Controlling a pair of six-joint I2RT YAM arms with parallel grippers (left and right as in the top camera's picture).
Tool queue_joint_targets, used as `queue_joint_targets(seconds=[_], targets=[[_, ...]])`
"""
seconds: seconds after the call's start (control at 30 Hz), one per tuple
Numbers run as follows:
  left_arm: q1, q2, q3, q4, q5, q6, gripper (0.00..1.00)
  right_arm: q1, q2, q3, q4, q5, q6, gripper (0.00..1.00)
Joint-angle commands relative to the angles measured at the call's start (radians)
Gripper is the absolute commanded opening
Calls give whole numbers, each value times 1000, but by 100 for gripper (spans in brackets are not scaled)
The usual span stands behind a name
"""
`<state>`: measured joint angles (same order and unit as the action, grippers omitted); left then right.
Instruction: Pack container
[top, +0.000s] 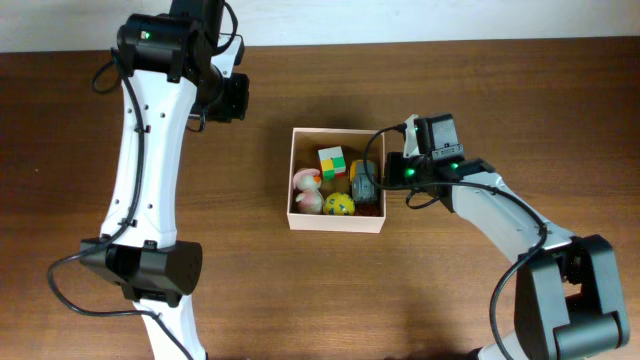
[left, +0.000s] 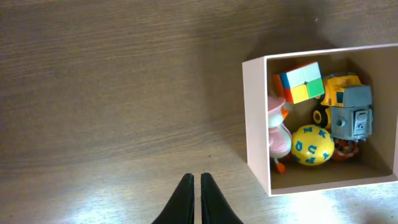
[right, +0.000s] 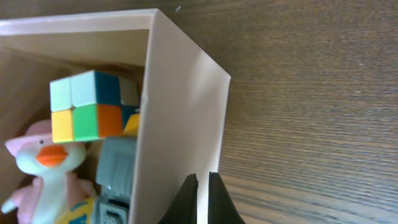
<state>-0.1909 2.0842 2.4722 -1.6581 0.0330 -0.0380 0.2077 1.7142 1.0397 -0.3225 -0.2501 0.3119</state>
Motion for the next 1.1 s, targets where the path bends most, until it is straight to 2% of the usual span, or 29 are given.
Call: queue_joint_targets(seconds=[0.0, 0.13, 0.3, 0.5, 0.6, 0.77, 0.93, 1.0, 1.03, 1.07], targets=[[4, -16, 15, -5, -16, 10, 7, -45, -3, 61, -37, -6, -47, 4], [4, -16, 15, -11, -33, 10, 8, -107, -20, 162, -217, -17, -121, 4], [4, -42, 39, 1, -37, 28, 7, -172, -72, 377, -491, -16, -214, 4], [4, -182, 61, 3, -42, 28, 7, -188, -177, 633, -742, -13, -272, 4], [4, -264, 61, -12, -41, 27, 8, -174, -267, 670, -778, -32, -272, 4], [4, -393, 61, -29, -57, 20, 16, -161, -439, 670, -799, -34, -275, 7], [4, -489, 47, -29, -82, 19, 17, -162, -603, 669, -861, -26, -279, 11], [4, -523, 21, -29, -82, 18, 17, -162, -655, 669, -888, -16, -279, 15], [4, -539, 5, -29, -82, 11, 18, -162, -678, 669, -900, -4, -279, 20], [4, -556, -19, -29, -82, 8, 20, -162, -701, 669, -910, 4, -279, 28]])
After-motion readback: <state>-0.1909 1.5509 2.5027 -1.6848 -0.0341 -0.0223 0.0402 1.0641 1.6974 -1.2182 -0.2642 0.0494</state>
